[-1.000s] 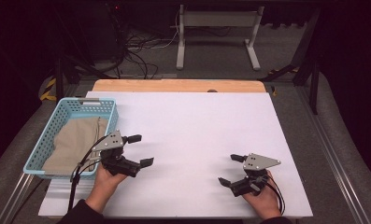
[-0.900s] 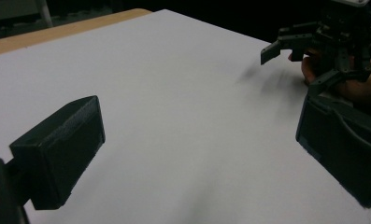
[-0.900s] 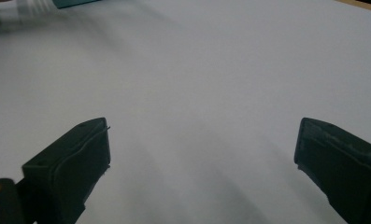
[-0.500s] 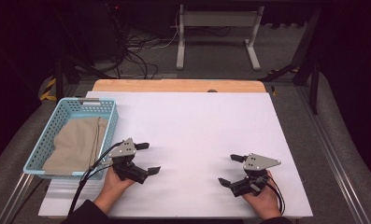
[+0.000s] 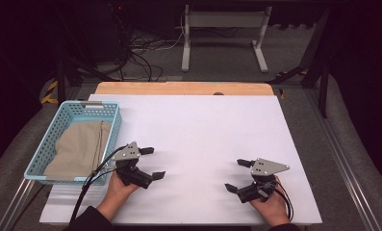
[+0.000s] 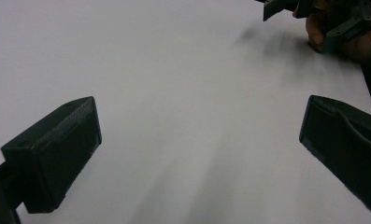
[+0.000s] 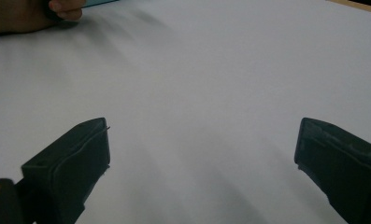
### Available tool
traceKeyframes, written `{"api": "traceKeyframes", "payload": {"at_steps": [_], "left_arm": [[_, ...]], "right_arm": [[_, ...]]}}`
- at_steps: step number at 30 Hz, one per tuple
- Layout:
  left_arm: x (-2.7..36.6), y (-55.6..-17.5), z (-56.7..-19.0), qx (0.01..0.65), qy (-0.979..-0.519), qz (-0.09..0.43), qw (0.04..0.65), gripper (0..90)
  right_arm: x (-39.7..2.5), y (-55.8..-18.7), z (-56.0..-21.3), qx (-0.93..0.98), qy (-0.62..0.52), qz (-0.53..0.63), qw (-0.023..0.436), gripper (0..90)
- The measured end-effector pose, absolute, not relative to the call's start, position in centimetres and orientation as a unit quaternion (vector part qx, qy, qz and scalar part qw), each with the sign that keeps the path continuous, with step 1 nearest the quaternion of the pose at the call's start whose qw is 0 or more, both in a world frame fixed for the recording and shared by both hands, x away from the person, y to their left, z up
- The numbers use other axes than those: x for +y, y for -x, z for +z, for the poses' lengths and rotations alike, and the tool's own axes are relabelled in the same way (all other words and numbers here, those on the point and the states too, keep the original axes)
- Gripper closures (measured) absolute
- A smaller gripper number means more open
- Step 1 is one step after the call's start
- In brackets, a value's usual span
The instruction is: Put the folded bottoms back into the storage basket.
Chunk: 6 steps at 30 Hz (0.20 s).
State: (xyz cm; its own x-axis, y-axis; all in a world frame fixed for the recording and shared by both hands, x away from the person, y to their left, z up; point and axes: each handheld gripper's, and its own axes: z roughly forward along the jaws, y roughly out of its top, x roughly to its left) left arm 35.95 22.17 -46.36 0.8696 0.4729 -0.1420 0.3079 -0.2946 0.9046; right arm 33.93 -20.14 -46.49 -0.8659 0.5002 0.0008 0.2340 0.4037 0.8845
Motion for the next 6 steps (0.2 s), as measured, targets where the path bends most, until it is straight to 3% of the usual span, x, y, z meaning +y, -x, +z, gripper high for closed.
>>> {"api": "traceKeyframes", "payload": {"at_steps": [6], "left_arm": [[22.19,-36.07,-46.39,0.247,-0.798,0.073,0.545,0.0]], "right_arm": [[-20.16,-33.96,-46.50,0.826,-0.223,0.500,0.132,3.9]]}}
